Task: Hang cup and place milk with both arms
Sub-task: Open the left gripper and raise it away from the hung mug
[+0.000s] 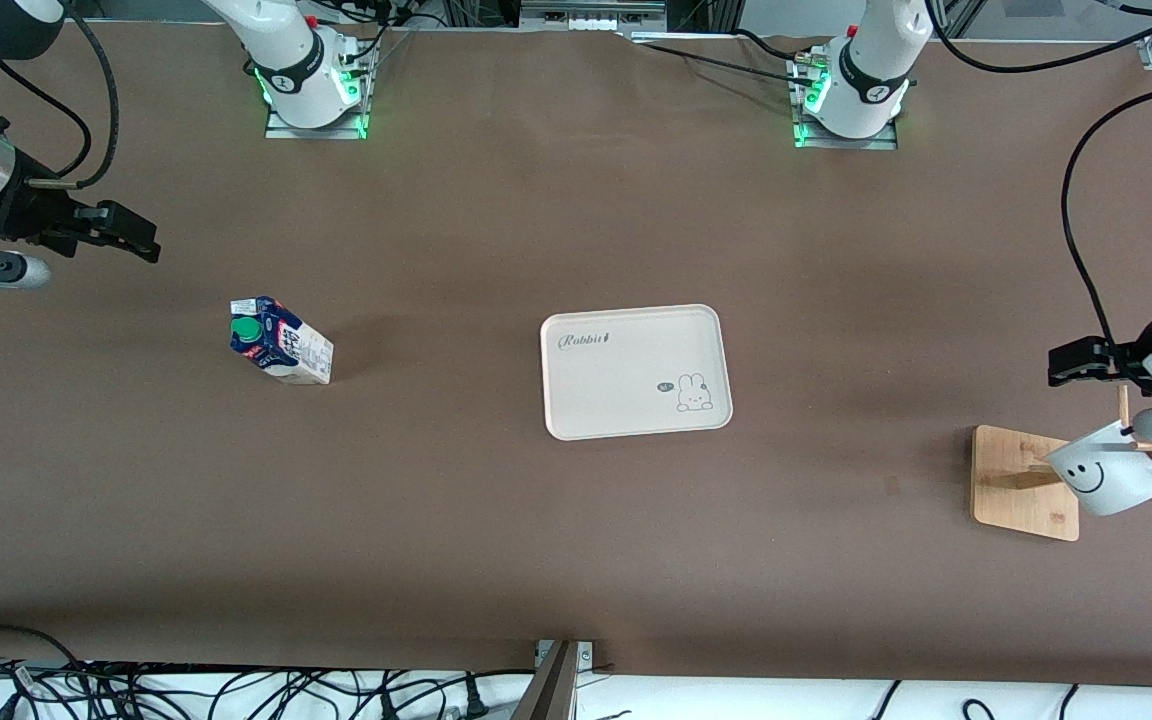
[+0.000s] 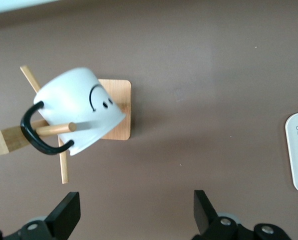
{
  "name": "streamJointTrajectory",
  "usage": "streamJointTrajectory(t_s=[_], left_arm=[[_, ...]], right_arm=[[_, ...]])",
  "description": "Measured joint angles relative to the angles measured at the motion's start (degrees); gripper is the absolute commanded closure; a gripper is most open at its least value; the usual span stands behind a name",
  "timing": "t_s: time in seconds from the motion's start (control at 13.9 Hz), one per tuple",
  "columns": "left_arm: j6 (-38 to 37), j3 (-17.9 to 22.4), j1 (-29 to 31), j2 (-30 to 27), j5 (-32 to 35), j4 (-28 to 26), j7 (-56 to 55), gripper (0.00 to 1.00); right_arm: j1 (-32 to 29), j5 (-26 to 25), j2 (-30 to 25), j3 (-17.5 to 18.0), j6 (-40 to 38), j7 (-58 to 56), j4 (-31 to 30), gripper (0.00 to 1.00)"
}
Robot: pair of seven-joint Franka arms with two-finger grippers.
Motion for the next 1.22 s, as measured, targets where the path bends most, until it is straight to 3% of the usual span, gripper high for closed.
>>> streamJointTrajectory(t_s=[0.22,0.57,0.79,0.86,1.01,1.08,1.22], left_arm=[[-2.1,-0.01,-3.69,-1.18,0.97,1.73,-0.21,0.0],[-8.54,0.08,-5.05,-6.34,0.97,2.55,-0.21,0.0],[-9.04,-0.14,-4.8,-12.24,0.95,-3.37,-0.4,0.0],[-7.06,-1.28,-3.86,-14.66,0.94,-7.23,-0.88,0.0],[-3.21,-8.26,2.0,-19.52,0.94,-15.02,-3.39,0.0],[-2.37,-12.31,5.37,-21.44,0.95,-17.83,-5.34,0.0],[-1.79,-15.8,8.03,-24.35,1.57,-21.35,-7.3,0.0]], right_arm=[[-0.01,0.0,0.01,0.0,0.0,0.01,0.01,0.0],[-0.03,0.0,0.01,0.0,0.0,0.01,0.04,0.0],[-0.04,0.0,0.03,0.0,0.0,0.01,0.04,0.0],[-0.05,0.0,0.04,0.0,0.0,0.01,0.04,0.0],[-0.06,0.0,0.05,0.0,0.0,0.01,0.04,0.0],[-0.06,0.0,0.05,0.0,0.0,0.01,0.04,0.0],[-0.06,0.0,0.05,0.0,0.0,0.01,0.04,0.0]])
